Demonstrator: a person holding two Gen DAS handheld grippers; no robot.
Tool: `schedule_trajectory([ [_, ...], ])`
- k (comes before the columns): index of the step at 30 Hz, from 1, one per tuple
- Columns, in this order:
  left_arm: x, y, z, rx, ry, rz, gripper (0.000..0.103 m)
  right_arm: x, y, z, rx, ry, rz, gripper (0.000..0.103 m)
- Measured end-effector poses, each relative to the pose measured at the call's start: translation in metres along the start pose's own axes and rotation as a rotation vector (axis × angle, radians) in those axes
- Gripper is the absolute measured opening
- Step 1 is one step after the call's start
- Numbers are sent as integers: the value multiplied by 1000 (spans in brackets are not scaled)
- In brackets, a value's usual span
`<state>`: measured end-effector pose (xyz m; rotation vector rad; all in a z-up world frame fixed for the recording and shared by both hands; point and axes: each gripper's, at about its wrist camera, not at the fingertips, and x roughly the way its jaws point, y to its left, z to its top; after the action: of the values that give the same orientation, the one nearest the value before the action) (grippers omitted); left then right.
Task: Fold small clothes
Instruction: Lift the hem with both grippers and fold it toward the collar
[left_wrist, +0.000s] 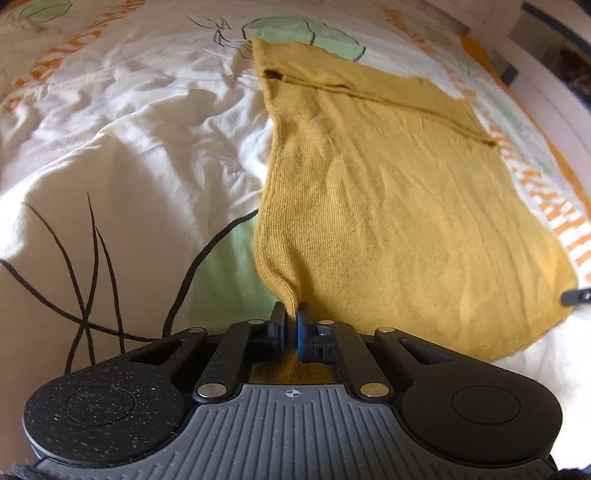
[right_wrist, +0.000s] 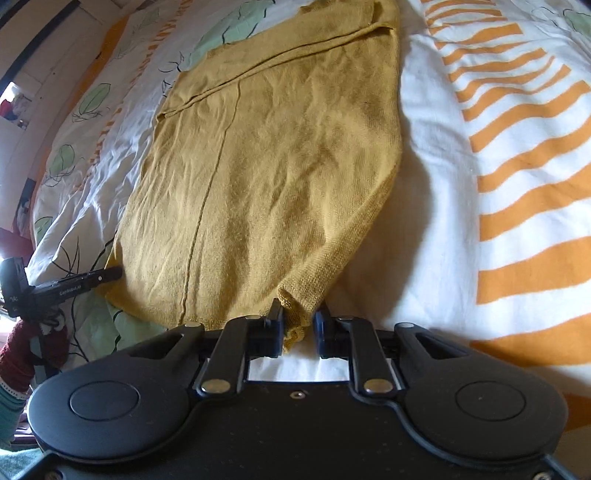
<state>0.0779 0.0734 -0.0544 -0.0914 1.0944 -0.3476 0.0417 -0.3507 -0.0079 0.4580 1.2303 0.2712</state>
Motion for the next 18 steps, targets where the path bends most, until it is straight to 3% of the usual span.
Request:
schedule_trajectory([
  [5, -18, -1, 4, -37, -95, -43, 5, -17, 5, 0, -7, -69, 61, 20],
  [9, -33, -5, 13, -65, -163, -84, 5, -36, 3, 2, 20, -183, 126, 19],
  [18, -59, -10, 59, -120, -323, -151, 5, -61, -4, 25, 67, -404, 202, 18],
])
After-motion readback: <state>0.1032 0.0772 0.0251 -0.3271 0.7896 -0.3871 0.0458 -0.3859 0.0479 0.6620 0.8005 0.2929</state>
